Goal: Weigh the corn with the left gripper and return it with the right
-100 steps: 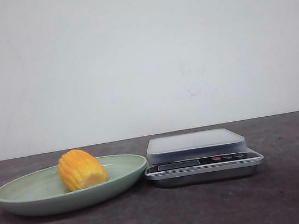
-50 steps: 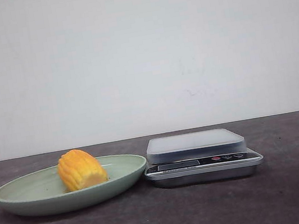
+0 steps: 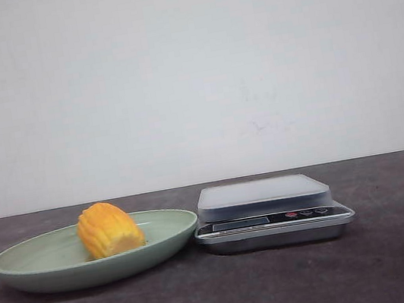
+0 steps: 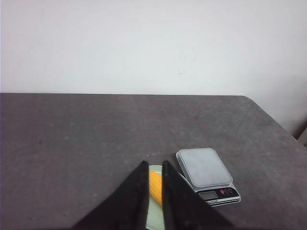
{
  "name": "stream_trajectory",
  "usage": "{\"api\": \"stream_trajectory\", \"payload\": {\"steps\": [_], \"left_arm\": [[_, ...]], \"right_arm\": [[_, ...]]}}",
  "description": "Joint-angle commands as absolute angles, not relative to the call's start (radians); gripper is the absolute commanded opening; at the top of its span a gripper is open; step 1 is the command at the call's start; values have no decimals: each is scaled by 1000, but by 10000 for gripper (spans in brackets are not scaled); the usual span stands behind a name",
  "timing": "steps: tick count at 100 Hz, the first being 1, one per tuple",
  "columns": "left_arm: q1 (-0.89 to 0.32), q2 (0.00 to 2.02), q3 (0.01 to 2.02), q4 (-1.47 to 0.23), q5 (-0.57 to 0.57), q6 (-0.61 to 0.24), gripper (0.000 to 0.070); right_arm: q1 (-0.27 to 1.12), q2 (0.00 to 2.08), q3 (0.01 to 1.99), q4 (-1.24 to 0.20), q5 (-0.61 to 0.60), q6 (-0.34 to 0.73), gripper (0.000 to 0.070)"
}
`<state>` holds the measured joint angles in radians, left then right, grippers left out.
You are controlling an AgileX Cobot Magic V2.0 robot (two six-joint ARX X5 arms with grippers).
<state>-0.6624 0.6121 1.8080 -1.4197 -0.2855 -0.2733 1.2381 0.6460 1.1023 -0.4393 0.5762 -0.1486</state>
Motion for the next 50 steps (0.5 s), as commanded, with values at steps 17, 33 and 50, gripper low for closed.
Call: {"api": "stream_trajectory", "payload": {"steps": [17, 33, 50], "left_arm": [[-670, 620, 1829, -1449, -288, -273, 11], [-670, 620, 1829, -1446, -288, -273, 11], [-670, 620, 1831, -1443, -288, -273, 11]], "right_arm": [[969, 624, 1026, -429, 495, -142, 6], [681, 583, 771, -172, 327, -107, 6], [456, 446, 484, -6, 196, -94, 6]]}}
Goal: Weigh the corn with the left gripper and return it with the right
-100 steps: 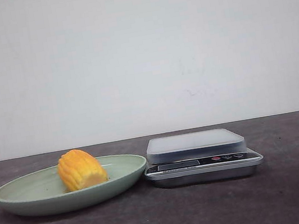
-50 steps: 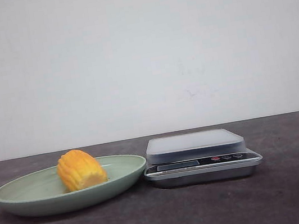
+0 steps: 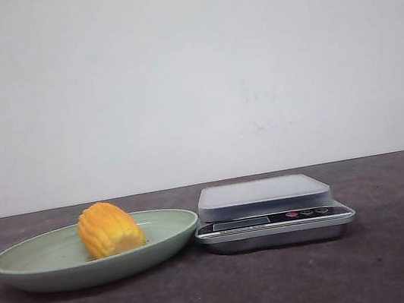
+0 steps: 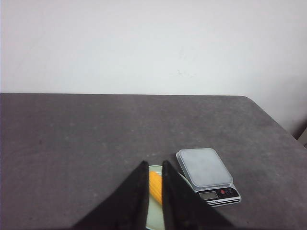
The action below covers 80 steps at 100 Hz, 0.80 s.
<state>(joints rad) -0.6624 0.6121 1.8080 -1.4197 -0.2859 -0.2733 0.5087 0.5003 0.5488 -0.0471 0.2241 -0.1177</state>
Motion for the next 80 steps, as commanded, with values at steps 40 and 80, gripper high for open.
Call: {"api": "stream_trajectory", "payload": {"steps": [40, 80], "left_arm": [[-670, 620, 1832, -1443, -288, -273, 11], [-670, 620, 1832, -1443, -288, -273, 11]], "right_arm": [[131, 110, 175, -79, 184, -42, 6], [51, 36, 164, -361, 80, 19, 6]]}}
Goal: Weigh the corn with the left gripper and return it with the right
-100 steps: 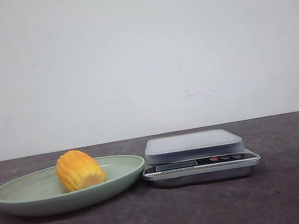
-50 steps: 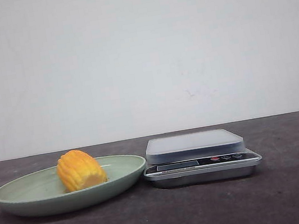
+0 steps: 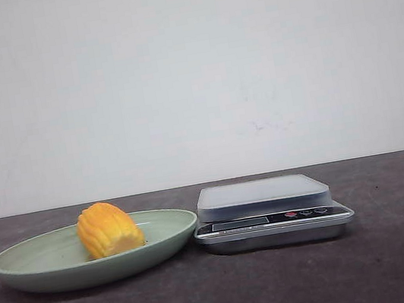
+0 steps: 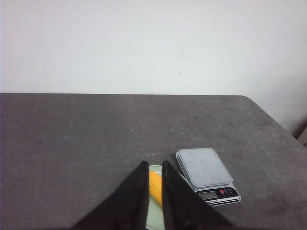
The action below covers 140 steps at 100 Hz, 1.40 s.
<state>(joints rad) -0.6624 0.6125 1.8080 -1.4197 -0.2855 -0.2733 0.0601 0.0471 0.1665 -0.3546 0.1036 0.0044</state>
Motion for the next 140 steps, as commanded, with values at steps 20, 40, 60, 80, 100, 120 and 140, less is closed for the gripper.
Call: {"api": "stream_trajectory", "payload": {"steps": [20, 40, 60, 80, 100, 120, 140], "left_arm": [[-670, 620, 1832, -1443, -288, -273, 11], [-670, 620, 1832, -1443, -288, -273, 11], [-670, 620, 1832, -1443, -288, -273, 11], [-670, 620, 1832, -1443, -288, -273, 11], [-670, 620, 1832, -1443, -288, -273, 11], [-670, 620, 1832, -1443, -288, -273, 11], [-670, 620, 1832, -1443, -288, -273, 11]], "right_arm": [[43, 21, 160, -368, 32, 19, 6], [43, 8, 79, -251, 2, 21, 6], [37, 4, 22, -202, -36, 41, 6], [30, 4, 20, -190, -28, 41, 6], [36, 4, 14, -173, -33, 37, 6], [36, 4, 14, -170, -34, 38, 6], [36, 4, 14, -157, -34, 38, 6]]}}
